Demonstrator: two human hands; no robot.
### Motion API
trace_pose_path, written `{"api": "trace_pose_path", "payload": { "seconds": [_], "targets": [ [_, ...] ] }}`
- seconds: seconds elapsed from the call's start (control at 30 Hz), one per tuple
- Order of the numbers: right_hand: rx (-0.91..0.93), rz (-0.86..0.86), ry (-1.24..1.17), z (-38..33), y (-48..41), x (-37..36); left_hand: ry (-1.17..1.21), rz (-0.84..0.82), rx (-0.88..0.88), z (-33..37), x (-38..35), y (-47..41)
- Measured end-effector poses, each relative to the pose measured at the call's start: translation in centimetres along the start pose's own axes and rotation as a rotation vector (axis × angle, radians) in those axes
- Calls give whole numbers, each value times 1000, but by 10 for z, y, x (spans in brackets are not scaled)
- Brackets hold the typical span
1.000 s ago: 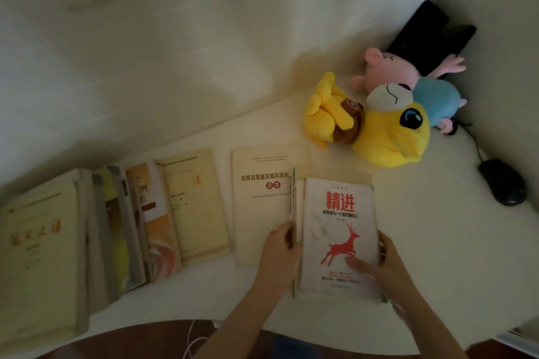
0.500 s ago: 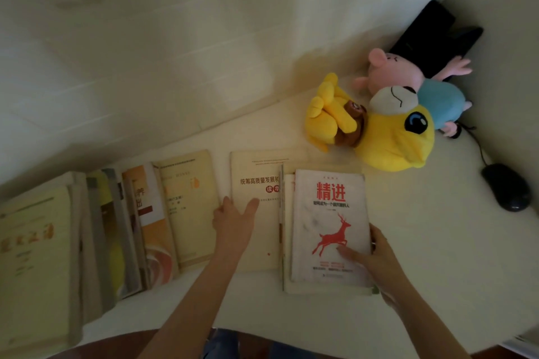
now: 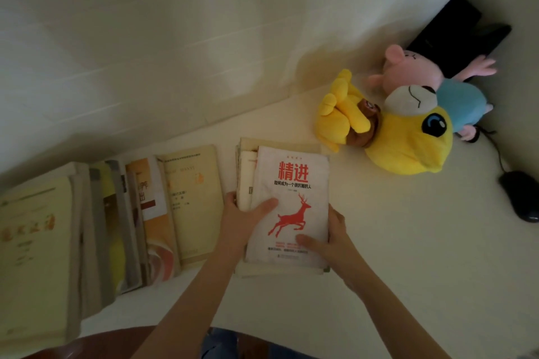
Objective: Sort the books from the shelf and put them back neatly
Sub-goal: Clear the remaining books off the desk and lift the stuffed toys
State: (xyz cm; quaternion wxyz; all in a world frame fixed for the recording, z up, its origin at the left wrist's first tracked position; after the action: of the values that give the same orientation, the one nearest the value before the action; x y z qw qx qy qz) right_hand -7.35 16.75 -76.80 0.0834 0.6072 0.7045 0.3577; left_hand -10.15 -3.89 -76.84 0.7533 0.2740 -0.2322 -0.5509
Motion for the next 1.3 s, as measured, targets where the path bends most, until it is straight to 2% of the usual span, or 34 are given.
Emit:
{"api": "trace_pose_path", "payload": {
  "seconds": [0.17, 0.27, 0.37, 0.47, 0.6, 0.73, 0.93, 1.07, 1.2, 1.3],
  "targets": [
    [-54, -59, -270, -21, -8, 13, 53, -89, -119, 14, 1, 30],
    [57, -197, -287, -50, 0, 18, 8, -172, -216, 24, -2, 47],
    [163, -37, -279, -61, 20, 41, -24, -245, -289, 36, -3, 55],
    [215, 109, -136, -59, 37, 51, -99, -348, -325, 41, -7, 57],
    [229, 75, -34, -49, 40, 43, -168, -433, -365, 41, -9, 61],
    [202, 78, 19, -40, 38, 43, -163, -417, -411, 46, -8, 66],
    [280, 171, 5, -55, 37, 40, -117, -372, -420, 51, -10, 63],
    [250, 204, 1, -53, 29, 48, -58, -392, -389, 66, -19, 53],
    [149, 104, -53, -59, 24, 48, -72, -376, -259, 72, -27, 48],
    [-13, 38, -85, -41, 20, 38, -135, -302, -138, 54, -17, 41]
  ]
}}
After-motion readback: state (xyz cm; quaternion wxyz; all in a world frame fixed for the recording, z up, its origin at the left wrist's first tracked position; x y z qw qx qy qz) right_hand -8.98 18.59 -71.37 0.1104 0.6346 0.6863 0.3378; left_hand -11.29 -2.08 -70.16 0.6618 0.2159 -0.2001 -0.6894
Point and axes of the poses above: each hand's wrist, its own y-axis away from the middle knuckle, its own x-axis out of the back of the hand, z = x × y, the point moved 10 cm from there along -y, towards the middle knuckle, and after that the axes turned 11 degrees about y, right-handed, at the moved point
